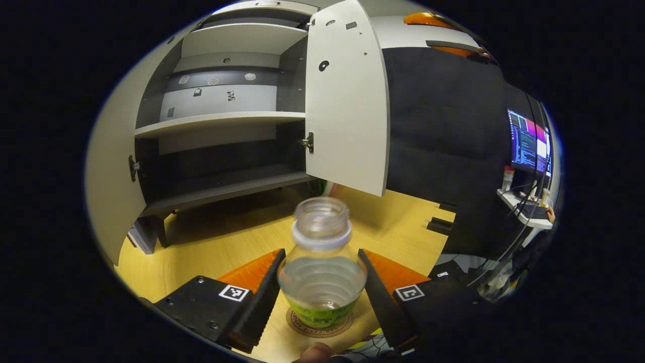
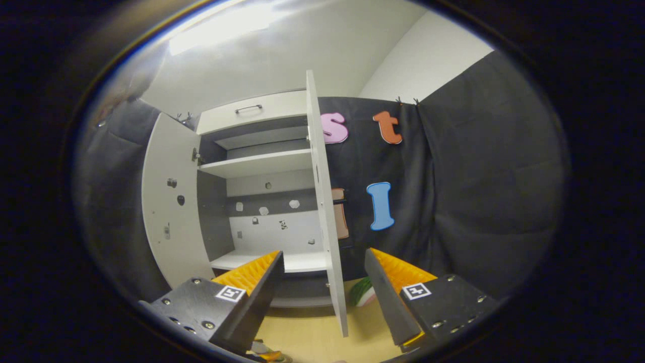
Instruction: Grasp the bottle in the cabinet with the left hand and place it on the coaster, then close the right door with the right hand and the left door with the left hand.
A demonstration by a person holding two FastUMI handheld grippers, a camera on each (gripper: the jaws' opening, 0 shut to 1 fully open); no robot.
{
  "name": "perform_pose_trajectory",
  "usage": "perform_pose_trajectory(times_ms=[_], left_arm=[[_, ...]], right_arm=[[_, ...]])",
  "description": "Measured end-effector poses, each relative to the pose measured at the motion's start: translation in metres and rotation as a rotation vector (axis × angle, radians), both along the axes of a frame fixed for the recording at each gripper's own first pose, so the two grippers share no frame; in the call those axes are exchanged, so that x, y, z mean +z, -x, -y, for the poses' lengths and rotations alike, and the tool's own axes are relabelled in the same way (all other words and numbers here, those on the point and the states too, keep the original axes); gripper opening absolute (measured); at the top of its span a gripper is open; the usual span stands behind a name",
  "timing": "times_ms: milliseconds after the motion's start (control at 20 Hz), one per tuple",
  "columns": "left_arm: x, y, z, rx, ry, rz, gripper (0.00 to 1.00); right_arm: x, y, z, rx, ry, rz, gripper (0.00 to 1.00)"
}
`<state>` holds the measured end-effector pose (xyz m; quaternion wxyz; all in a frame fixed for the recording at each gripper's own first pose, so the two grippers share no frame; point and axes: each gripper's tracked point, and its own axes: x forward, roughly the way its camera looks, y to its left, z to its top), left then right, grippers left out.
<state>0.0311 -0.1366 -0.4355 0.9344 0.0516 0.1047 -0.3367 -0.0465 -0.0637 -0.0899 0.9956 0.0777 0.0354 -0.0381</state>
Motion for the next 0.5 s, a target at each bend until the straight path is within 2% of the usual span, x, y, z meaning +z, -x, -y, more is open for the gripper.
perform_pose_trajectory(times_ms=[250,300,500], left_arm=[[0.039,-0.002,-0.003,-0.013,-0.019,0.059,0.9],[0.045,0.001,-0.003,-0.015,-0.017,0.037,0.9],[0.103,0.015,0.004,-0.015,0.089,0.002,0.9]], right_arm=[[-0.007,-0.002,0.004,-0.006,0.012,-0.009,0.97],[-0.01,-0.001,0.007,-0.007,0.019,-0.011,0.97],[-0.017,0.009,0.015,-0.007,0.022,-0.015,0.97]])
